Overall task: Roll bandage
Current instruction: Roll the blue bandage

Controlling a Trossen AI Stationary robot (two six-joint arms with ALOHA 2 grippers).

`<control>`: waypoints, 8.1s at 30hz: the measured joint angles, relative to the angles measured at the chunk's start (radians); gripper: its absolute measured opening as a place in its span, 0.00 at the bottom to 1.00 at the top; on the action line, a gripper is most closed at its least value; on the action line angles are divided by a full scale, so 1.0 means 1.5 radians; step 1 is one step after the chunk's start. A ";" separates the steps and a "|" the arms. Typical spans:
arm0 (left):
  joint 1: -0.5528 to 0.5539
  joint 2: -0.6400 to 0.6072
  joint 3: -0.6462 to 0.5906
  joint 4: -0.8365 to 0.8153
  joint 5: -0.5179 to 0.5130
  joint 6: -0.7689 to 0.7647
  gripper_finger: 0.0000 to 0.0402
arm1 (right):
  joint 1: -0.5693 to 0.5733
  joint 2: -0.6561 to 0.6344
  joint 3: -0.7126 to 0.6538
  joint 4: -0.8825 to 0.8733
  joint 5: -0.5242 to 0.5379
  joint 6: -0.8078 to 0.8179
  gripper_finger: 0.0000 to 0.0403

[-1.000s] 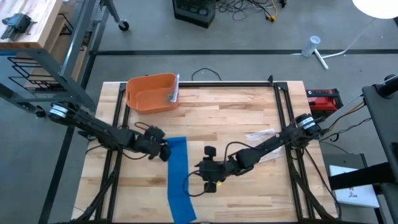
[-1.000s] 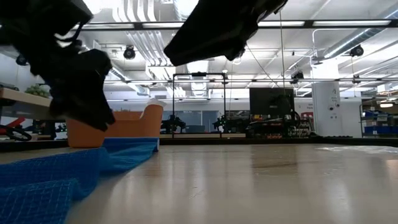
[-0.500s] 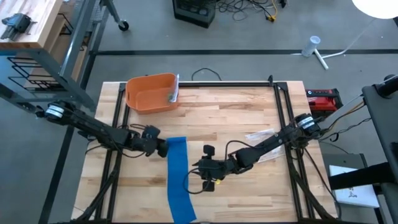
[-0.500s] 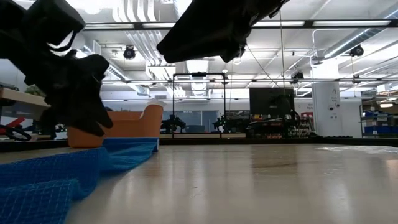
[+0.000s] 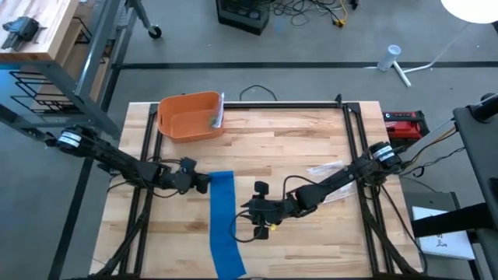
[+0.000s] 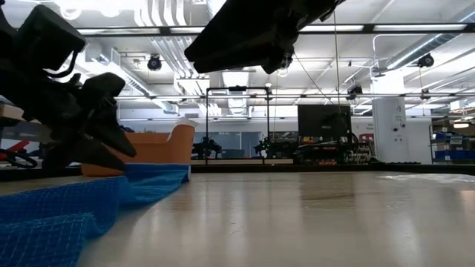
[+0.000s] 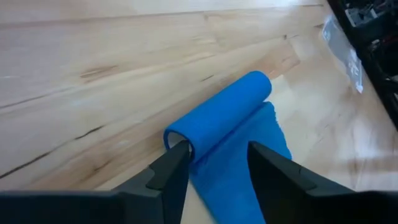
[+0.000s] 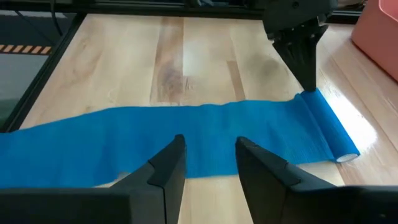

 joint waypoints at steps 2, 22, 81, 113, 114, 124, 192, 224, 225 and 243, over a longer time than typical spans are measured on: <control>0.000 0.001 -0.002 0.003 0.000 0.003 0.39 | 0.000 0.000 0.000 0.001 0.000 0.000 0.32; 0.002 0.121 0.003 0.136 0.004 0.075 0.34 | -0.144 0.000 -0.105 0.128 -0.051 0.203 0.39; 0.003 0.153 0.007 0.239 0.004 0.214 0.29 | -0.225 0.112 -0.067 0.130 -0.141 0.321 0.43; 0.022 0.161 0.006 0.183 0.000 0.172 0.29 | -0.241 0.109 -0.064 0.082 -0.099 0.331 0.43; 0.024 0.164 0.006 0.183 0.006 0.166 0.29 | -0.243 0.109 -0.064 0.082 -0.099 0.332 0.43; 0.041 0.221 0.006 0.288 0.023 0.196 0.29 | -0.247 0.109 -0.064 0.098 -0.101 0.333 0.43; -0.083 0.029 0.388 0.226 0.166 0.814 0.01 | 0.015 -0.249 -0.192 0.295 0.023 -0.153 0.43; -0.130 0.076 0.448 0.260 0.087 0.876 0.04 | 0.024 -0.135 -0.155 0.199 0.017 -0.121 0.01; -0.130 0.075 0.448 0.259 0.087 0.876 0.04 | 0.024 -0.135 -0.155 0.190 0.017 -0.114 0.00; -0.131 0.016 0.447 0.260 0.044 0.896 0.18 | 0.024 -0.127 -0.156 0.118 0.016 -0.087 0.00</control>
